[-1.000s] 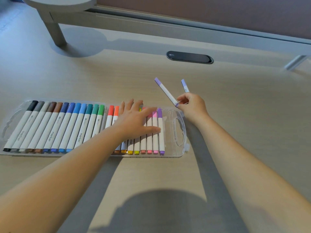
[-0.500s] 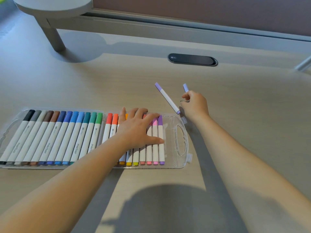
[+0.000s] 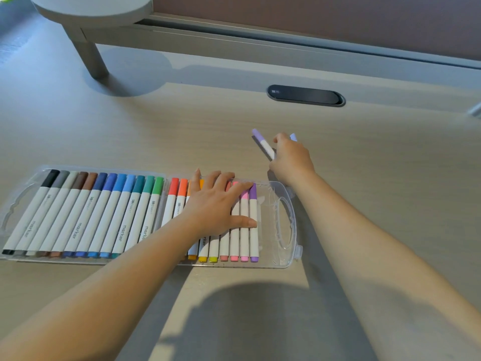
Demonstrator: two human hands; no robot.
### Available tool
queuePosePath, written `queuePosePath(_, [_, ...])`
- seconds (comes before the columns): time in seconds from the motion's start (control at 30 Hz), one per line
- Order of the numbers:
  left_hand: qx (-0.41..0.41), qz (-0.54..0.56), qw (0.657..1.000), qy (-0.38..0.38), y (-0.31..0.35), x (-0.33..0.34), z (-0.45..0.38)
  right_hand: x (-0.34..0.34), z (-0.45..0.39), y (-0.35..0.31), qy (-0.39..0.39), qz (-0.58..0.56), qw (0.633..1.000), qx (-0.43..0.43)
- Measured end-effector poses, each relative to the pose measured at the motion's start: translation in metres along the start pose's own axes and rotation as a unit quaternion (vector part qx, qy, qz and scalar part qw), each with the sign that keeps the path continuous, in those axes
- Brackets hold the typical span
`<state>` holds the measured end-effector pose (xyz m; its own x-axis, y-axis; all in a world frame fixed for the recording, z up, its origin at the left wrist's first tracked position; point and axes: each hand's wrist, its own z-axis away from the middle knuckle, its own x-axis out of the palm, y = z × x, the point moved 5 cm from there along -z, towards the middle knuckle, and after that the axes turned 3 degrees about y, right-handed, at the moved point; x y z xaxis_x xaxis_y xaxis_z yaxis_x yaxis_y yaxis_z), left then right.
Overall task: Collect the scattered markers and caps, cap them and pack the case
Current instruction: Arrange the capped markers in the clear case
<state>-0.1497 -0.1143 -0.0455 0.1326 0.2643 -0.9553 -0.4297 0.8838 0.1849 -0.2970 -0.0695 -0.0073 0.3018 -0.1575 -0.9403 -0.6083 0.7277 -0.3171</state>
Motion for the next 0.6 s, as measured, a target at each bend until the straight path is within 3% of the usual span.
queuePosePath(0.23, [-0.010,0.060,0.998,0.017,-0.002,-0.004,0.000,-0.037,0.020,0.001,0.041,-0.224,0.974,-0.015])
queuePosePath(0.43, [-0.040,0.206,0.975,0.076,-0.010,-0.022,0.008,-0.024,0.047,0.002,-0.099,-0.357,0.929,0.018])
queuePosePath(0.6, [-0.042,0.170,0.980,0.096,-0.012,-0.023,0.019,-0.007,0.064,0.002,-0.172,-0.321,0.931,0.017])
